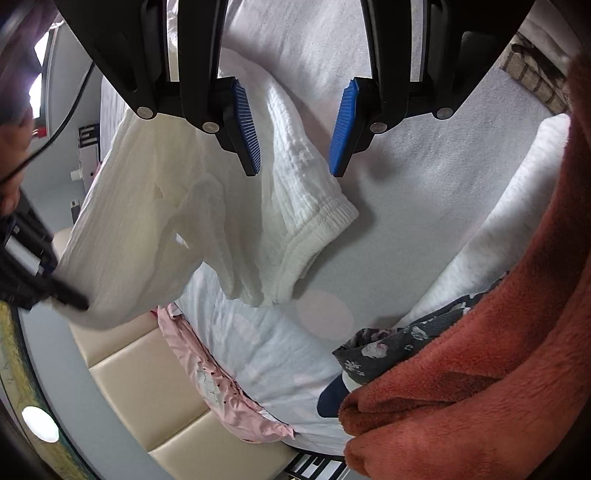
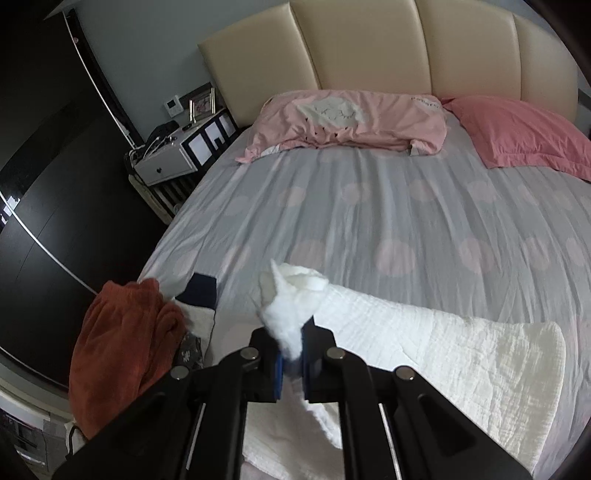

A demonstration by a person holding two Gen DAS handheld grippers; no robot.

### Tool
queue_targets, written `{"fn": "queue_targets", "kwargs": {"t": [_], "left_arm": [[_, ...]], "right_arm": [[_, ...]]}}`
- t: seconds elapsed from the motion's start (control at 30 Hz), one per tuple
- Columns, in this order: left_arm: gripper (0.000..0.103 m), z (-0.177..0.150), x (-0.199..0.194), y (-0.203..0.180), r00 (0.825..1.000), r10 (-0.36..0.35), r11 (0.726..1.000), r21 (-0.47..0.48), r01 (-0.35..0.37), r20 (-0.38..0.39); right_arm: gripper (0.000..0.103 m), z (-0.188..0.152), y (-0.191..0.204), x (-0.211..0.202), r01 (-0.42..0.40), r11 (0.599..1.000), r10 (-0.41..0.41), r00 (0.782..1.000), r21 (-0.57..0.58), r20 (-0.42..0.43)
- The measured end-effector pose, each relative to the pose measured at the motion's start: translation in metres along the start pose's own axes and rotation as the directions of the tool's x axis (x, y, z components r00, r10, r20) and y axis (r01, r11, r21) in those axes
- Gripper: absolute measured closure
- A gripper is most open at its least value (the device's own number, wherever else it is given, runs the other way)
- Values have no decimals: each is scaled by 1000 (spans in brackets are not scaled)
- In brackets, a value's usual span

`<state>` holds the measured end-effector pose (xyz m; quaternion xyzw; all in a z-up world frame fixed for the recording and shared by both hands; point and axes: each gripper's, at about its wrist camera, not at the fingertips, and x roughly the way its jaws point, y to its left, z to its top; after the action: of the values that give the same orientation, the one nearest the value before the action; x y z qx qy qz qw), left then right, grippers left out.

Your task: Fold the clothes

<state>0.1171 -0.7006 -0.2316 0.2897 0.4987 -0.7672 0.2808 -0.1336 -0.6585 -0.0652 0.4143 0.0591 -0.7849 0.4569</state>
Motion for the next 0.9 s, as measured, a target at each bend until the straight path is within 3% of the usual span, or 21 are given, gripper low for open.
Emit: {"fn": "queue_targets", "kwargs": {"t": [0.1, 0.17, 0.33, 0.53, 0.7, 0.9], "left_arm": [[63, 0, 0, 0, 1000, -11, 1000, -1, 11, -7], [63, 0, -1, 0, 1000, -11, 1000, -3, 11, -9], [63, 2, -3, 1, 1000, -4, 1000, -11, 4, -2], [63, 9, -5, 2, 1000, 9, 999, -33, -8, 18], [63, 11, -3, 5, 1000, 5, 999, -37, -4, 31], [62, 13, -4, 5, 997, -42, 999, -22, 43, 60]], "right_arm": [[97, 21, 11, -20, 15, 999, -11, 996, -43, 87], [96, 26, 22, -23, 27, 995, -19, 996, -93, 84], [96, -5, 29, 11, -10, 989, -3, 996, -146, -85], [97, -56, 44, 35, -128, 965, 72, 968, -228, -241], [95, -78, 52, 48, -153, 952, 68, 951, -265, -303], [82, -93, 42, 52, -177, 950, 79, 933, -257, -352]]}}
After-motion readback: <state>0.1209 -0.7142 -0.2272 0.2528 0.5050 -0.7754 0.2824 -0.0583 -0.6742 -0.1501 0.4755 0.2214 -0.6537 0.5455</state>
